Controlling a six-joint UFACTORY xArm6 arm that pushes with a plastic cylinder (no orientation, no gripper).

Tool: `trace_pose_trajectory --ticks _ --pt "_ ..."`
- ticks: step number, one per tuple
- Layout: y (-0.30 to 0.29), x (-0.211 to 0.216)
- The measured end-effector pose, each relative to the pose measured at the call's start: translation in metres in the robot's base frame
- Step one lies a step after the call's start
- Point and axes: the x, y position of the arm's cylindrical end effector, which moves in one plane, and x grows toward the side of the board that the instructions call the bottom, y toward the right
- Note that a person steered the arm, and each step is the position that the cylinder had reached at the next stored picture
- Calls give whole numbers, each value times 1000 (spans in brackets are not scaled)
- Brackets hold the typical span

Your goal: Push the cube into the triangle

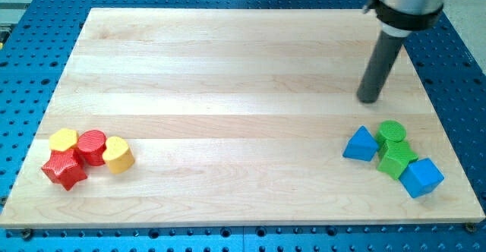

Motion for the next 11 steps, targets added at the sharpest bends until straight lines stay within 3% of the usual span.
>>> trace_pose_trajectory --ticks 2,3,4,5,6,8,9,10,11 --pt "113 10" --pt "125 68" --pt "118 140" --pt "88 170" --pt "46 149" --pt "33 195" --pt "-25 168" --pt "-50 103" --pt "-79 68"
